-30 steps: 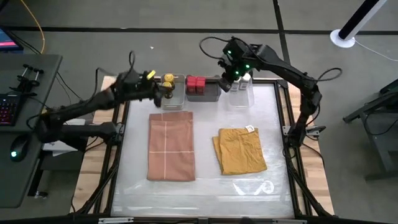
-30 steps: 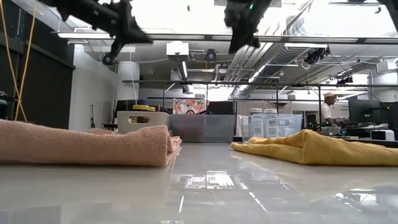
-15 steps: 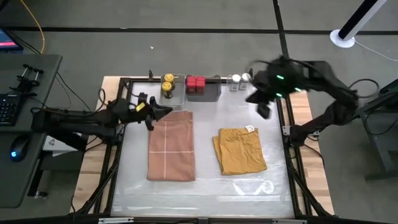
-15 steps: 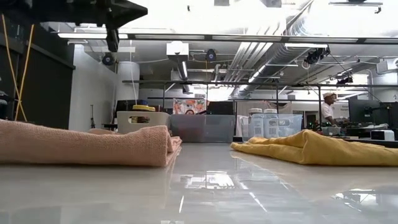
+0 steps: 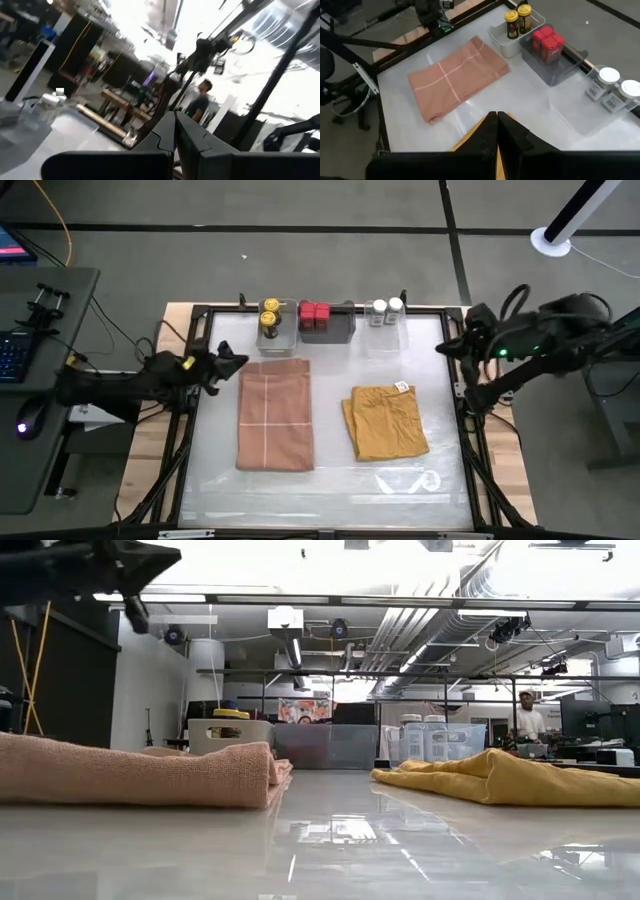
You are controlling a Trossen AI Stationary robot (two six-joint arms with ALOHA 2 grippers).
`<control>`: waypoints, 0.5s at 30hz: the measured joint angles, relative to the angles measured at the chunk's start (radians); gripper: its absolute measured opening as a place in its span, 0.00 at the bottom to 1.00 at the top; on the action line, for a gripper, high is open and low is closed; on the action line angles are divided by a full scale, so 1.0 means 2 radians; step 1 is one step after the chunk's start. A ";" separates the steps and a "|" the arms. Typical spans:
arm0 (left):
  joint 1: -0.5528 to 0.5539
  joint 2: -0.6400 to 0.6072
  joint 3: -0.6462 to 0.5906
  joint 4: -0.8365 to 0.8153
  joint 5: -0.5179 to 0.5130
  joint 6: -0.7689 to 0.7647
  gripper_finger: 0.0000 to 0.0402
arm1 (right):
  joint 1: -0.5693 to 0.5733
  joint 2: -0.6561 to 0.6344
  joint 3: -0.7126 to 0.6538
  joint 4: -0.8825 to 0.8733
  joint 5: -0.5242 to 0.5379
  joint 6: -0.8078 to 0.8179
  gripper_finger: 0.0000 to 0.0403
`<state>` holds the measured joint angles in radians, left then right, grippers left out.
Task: Sort spices by type
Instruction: Return to Home Position
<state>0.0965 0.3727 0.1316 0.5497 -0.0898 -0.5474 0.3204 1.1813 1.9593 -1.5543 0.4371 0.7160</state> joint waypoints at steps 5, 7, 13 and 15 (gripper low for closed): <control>-0.010 -0.104 -0.060 -0.021 0.003 -0.017 0.00 | 0.024 -0.001 -0.065 0.001 0.010 0.070 0.00; -0.018 -0.136 -0.059 -0.073 0.004 -0.023 0.00 | 0.036 -0.012 -0.111 0.004 -0.005 0.126 0.00; -0.042 -0.185 -0.059 -0.125 0.014 -0.031 0.00 | 0.094 -0.066 -0.313 0.204 -0.036 0.231 0.00; -0.046 -0.184 -0.059 -0.128 0.014 -0.047 0.00 | 0.101 -0.088 -0.393 0.326 -0.034 0.229 0.00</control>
<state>0.0039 0.0047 0.0143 0.2945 -0.0616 -0.6409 0.5227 1.0057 1.1724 -0.9023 0.3690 1.1748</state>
